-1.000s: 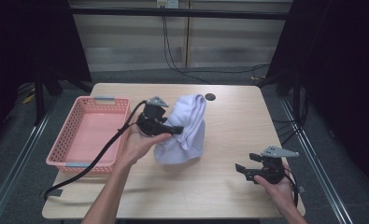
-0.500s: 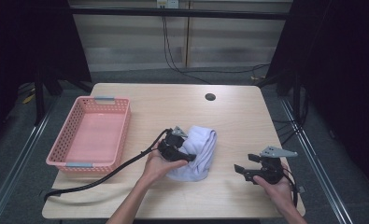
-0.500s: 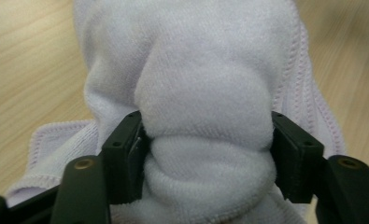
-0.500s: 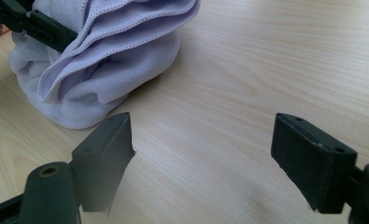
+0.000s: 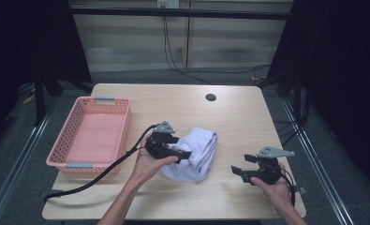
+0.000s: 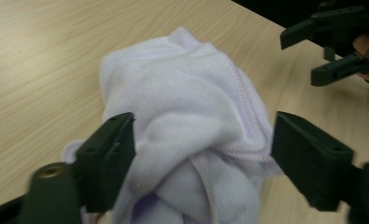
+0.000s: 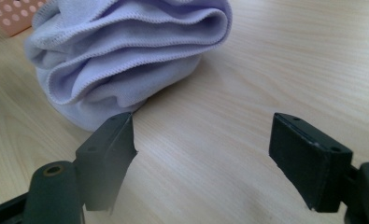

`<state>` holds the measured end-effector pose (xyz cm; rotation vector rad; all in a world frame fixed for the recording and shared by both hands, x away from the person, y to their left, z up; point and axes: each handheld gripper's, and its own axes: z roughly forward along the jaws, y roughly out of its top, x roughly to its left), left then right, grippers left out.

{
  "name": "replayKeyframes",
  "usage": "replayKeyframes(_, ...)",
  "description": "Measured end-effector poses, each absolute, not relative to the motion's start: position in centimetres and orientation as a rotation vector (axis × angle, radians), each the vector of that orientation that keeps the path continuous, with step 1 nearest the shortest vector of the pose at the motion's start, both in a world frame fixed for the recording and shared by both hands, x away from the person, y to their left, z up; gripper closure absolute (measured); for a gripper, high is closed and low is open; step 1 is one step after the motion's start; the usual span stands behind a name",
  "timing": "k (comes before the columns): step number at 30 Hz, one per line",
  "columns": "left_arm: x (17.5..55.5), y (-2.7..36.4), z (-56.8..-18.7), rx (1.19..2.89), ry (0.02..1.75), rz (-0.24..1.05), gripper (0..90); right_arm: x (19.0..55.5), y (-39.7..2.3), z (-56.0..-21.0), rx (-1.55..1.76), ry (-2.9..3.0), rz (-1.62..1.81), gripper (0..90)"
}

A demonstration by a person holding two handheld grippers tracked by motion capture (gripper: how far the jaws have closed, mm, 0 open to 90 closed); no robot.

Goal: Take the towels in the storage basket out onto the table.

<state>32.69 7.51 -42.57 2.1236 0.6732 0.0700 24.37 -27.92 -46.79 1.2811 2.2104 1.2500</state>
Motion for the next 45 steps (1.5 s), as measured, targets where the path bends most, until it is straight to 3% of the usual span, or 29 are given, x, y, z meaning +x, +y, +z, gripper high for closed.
replayKeyframes(5,29.9,9.9,-43.0,2.091,0.708,0.090,37.4,24.9,-26.6,-45.5,1.206,2.245,1.257,26.2)
replayKeyframes(9,27.7,11.4,-43.8,2.106,0.714,0.136,52.2,25.9,-25.2,-44.4,1.140,2.257,1.296,30.9)
replayKeyframes(12,28.1,11.6,-44.5,2.047,0.744,0.082,65.5,27.5,-23.4,-43.5,1.079,2.270,1.322,38.9)
replayKeyframes(13,28.4,11.2,-44.6,2.054,0.750,0.139,67.2,28.0,-22.9,-43.4,1.072,2.273,1.325,42.9)
replayKeyframes(14,28.7,10.8,-44.9,2.053,0.751,0.108,67.2,28.8,-22.0,-43.2,1.057,2.283,1.342,47.1)
replayKeyframes(17,28.8,9.1,-46.1,2.069,0.751,0.087,65.9,30.3,-20.1,-43.5,1.027,2.316,1.377,46.8)
replayKeyframes(20,29.1,7.7,-47.2,2.096,0.751,0.116,56.6,31.5,-18.1,-44.6,0.997,2.371,1.382,39.6)
replayKeyframes(22,29.4,7.1,-47.5,2.103,0.761,0.120,56.7,31.7,-17.4,-45.4,0.999,2.395,1.354,34.9)
replayKeyframes(23,29.4,7.0,-47.6,2.120,0.757,0.128,61.7,31.7,-16.9,-45.8,0.976,2.409,1.313,36.2)
replayKeyframes(25,29.5,6.9,-47.8,2.153,0.756,0.125,76.1,31.5,-16.8,-46.1,0.982,2.396,1.285,49.3)
replayKeyframes(28,29.5,7.7,-47.5,2.106,0.776,0.092,79.5,31.1,-18.0,-45.3,1.032,2.331,1.284,71.8)
replayKeyframes(30,29.5,8.3,-46.9,2.098,0.773,0.117,81.4,30.6,-19.2,-44.6,1.062,2.290,1.278,75.8)
replayKeyframes(36,29.9,10.6,-44.6,2.040,0.756,0.148,84.4,29.0,-23.5,-43.8,1.158,2.262,1.363,76.7)
replayKeyframes(41,29.3,10.2,-41.9,1.991,0.659,0.169,84.2,25.6,-23.9,-42.3,1.117,2.286,1.355,76.8)
replayKeyframes(43,29.1,9.9,-42.2,2.025,0.616,0.136,82.3,24.5,-24.4,-42.5,1.143,2.292,1.407,73.2)
replayKeyframes(45,28.6,9.2,-43.3,2.059,0.596,0.108,76.3,23.9,-24.6,-43.5,1.156,2.302,1.364,62.6)
